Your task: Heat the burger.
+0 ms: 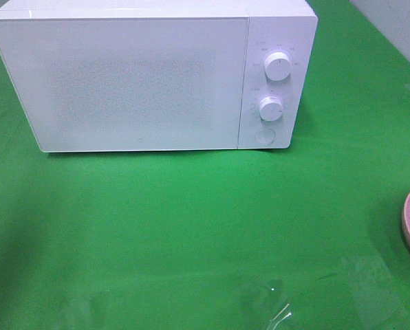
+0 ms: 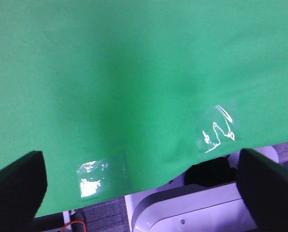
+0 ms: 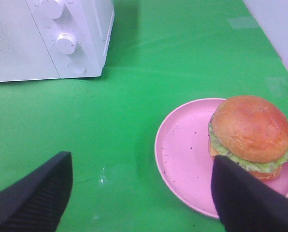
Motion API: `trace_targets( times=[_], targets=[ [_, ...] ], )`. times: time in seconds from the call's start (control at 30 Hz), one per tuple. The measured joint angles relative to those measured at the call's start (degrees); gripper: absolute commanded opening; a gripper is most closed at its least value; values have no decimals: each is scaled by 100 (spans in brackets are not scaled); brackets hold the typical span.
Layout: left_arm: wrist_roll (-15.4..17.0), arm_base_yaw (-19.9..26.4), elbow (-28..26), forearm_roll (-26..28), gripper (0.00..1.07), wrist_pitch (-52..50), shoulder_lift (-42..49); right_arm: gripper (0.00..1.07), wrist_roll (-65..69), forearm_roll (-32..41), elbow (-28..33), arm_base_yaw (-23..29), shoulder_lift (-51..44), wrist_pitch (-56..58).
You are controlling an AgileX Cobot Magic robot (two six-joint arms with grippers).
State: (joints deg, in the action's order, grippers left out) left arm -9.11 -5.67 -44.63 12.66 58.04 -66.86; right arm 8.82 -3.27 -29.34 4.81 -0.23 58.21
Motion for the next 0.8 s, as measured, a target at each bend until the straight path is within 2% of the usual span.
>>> trace_targets(
  times=[0.03, 0.2, 0.23, 0.27, 0.3, 0.33, 0.37, 0.43, 0.47, 0.5, 0.53, 0.57, 0.6, 0.67, 0.77, 0.8],
  targets=[
    [-206, 246, 155, 195, 100, 6, 195, 74, 0, 0, 0, 0, 0, 0],
    [-246, 401, 424, 166, 100, 23, 642, 74, 0, 0, 0, 0, 0, 0],
    [-63, 424, 636, 0, 100, 23, 1060, 74, 0, 0, 0, 0, 0, 0],
    [275, 424, 859, -304, 100, 23, 1484, 74, 0, 0, 0, 0, 0, 0],
    [275, 424, 859, -304, 100, 23, 1484, 74, 0, 0, 0, 0, 0, 0],
    [607, 424, 1049, -607, 100, 17, 2000, 74, 0, 0, 0, 0, 0, 0],
    [607, 424, 1049, -607, 100, 17, 2000, 74, 0, 0, 0, 0, 0, 0],
    [974, 424, 1301, -928, 100, -34, 2796, 74, 0, 0, 0, 0, 0, 0],
    [974, 424, 1301, -928, 100, -34, 2796, 74, 0, 0, 0, 0, 0, 0],
    [1089, 424, 1352, -1043, 100, -29, 3323, 74, 0, 0, 0, 0, 0, 0],
    [1089, 424, 1352, -1043, 100, -29, 3323, 74, 0, 0, 0, 0, 0, 0],
    [1106, 424, 1409, -1077, 100, -11, 3845, 74, 0, 0, 0, 0, 0, 0],
    [1106, 424, 1409, -1077, 100, -11, 3845, 74, 0, 0, 0, 0, 0, 0],
    [1112, 424, 1507, -1094, 100, 80, 4664, 74, 0, 0, 0, 0, 0, 0],
    [1100, 424, 1513, -1094, 100, 115, 5128, 74, 0, 0, 0, 0, 0, 0],
    [1089, 424, 1513, -1134, 100, 126, 5604, 74, 0, 0, 0, 0, 0, 0]
  ],
)
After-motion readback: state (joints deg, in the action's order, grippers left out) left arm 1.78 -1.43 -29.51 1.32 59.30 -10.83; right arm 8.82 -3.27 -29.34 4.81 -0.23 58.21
